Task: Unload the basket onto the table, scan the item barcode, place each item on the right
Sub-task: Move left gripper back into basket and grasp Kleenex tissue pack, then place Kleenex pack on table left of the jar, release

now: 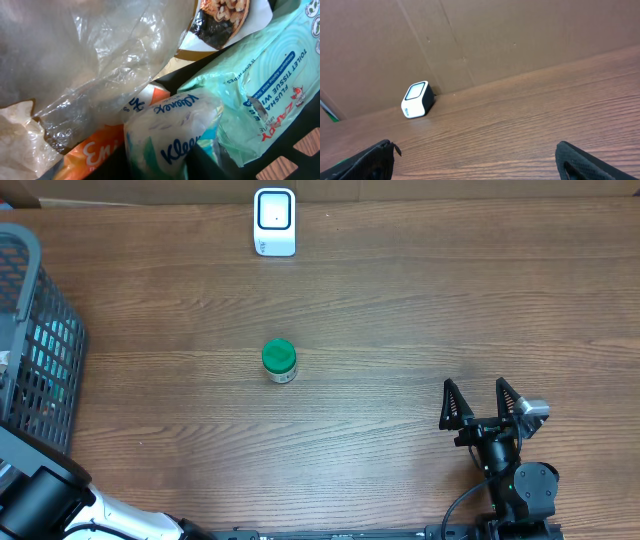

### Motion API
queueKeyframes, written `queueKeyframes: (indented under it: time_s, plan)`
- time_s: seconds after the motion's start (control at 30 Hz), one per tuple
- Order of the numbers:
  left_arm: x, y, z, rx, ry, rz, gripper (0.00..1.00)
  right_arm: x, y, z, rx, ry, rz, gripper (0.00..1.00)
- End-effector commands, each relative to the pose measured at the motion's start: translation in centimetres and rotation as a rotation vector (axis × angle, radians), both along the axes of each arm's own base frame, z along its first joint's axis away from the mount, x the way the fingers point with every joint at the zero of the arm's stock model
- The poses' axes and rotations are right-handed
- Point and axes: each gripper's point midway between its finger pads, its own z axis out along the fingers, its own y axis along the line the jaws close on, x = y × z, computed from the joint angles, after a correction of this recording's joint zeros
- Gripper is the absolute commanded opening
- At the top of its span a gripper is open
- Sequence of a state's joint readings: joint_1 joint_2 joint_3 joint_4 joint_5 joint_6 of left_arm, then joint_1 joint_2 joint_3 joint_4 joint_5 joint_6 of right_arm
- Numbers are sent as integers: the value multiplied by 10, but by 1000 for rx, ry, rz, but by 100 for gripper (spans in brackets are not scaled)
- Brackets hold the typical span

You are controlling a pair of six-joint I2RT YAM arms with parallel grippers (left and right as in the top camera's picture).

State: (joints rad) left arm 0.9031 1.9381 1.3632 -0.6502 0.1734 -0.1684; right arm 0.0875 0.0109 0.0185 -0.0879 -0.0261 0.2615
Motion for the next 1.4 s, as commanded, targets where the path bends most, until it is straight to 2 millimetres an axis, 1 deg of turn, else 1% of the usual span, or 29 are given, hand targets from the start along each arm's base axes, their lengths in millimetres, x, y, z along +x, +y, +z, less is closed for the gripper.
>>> queueKeyframes:
  time_s: [0.0, 0.13, 0.23, 0.3, 0.33, 0.4, 0.63, 0.73, 0.83, 0.87, 0.93, 1.0, 1.03, 1.07, 1.13, 1.17, 1.23, 1.27, 1.37]
  plan:
    - [-4, -9, -24, -45, 48, -12, 26, 0, 2, -2, 0, -3, 7, 100]
    - [-4, -7, -11, -33, 38, -7, 23, 0, 2, -2, 0, -3, 7, 100]
    - [-2, -5, 4, -21, 29, -7, 16, 0, 2, -2, 0, -3, 7, 100]
    - [0, -2, 18, -12, 21, -7, 14, 0, 2, -2, 0, -3, 7, 100]
    - [1, -1, 27, -5, 16, -7, 9, 0, 2, -2, 0, -3, 7, 100]
    - [2, 0, 40, 4, 9, -7, 4, 0, 2, -2, 0, -3, 7, 100]
    - [2, 5, 98, 34, -19, 53, 4, 0, 2, -2, 0, -3, 7, 100]
    - [2, 6, 131, 48, -58, 101, 4, 0, 2, -2, 0, -3, 7, 100]
    - [7, 2, 183, 87, -164, 127, 4, 0, 2, -2, 0, -3, 7, 100]
    - [10, -2, 207, 111, -223, 115, 4, 0, 2, -2, 0, -3, 7, 100]
    - [10, -12, 248, 151, -314, 111, 4, 0, 2, -2, 0, -3, 7, 100]
    - [5, -28, 294, 205, -417, 108, 4, 0, 2, -2, 0, -3, 7, 100]
    - [2, -35, 309, 226, -448, 100, 4, 0, 2, -2, 0, -3, 7, 100]
    - [-7, -52, 340, 286, -505, 84, 4, 0, 2, -2, 0, -3, 7, 100]
    - [-17, -74, 363, 325, -547, 60, 4, 0, 2, -2, 0, -3, 7, 100]
    - [-20, -84, 370, 334, -560, 47, 4, 0, 2, -2, 0, -3, 7, 100]
    - [-23, -110, 380, 335, -579, 2, 4, 0, 2, -2, 0, -3, 7, 100]
    - [-20, -138, 381, 311, -582, -63, 4, 0, 2, -2, 0, -3, 7, 100]
    - [-10, -179, 370, 267, -549, -210, 5, 0, 2, -2, 0, -3, 7, 100]
